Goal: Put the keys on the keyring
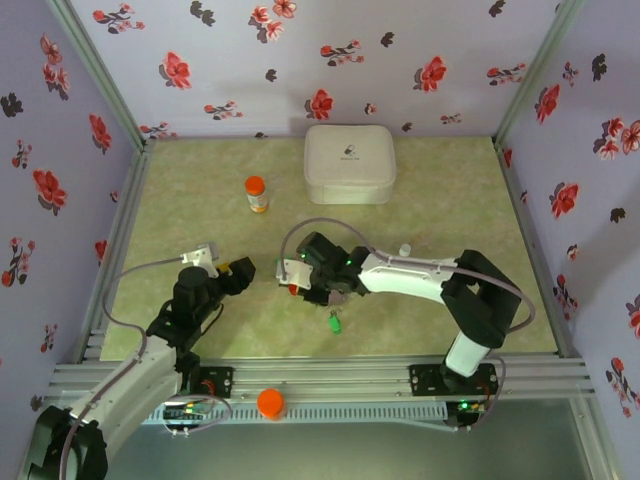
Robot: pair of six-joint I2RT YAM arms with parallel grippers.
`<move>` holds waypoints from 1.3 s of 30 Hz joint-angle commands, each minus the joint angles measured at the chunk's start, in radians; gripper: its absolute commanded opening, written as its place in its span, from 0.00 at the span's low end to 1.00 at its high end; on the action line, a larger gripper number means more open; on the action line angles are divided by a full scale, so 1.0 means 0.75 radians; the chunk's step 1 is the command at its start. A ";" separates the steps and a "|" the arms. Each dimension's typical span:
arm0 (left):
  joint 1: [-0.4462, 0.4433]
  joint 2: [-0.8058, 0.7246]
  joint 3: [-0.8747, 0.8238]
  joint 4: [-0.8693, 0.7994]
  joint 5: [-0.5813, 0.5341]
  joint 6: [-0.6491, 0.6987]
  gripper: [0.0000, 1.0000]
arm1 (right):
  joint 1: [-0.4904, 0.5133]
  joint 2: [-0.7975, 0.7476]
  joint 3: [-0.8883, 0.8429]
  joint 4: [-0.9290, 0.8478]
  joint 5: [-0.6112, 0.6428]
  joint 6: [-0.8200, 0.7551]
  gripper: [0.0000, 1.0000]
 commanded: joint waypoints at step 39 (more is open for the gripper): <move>0.003 0.163 -0.084 0.357 0.134 0.213 0.61 | 0.084 0.112 0.077 -0.118 0.065 -0.273 0.22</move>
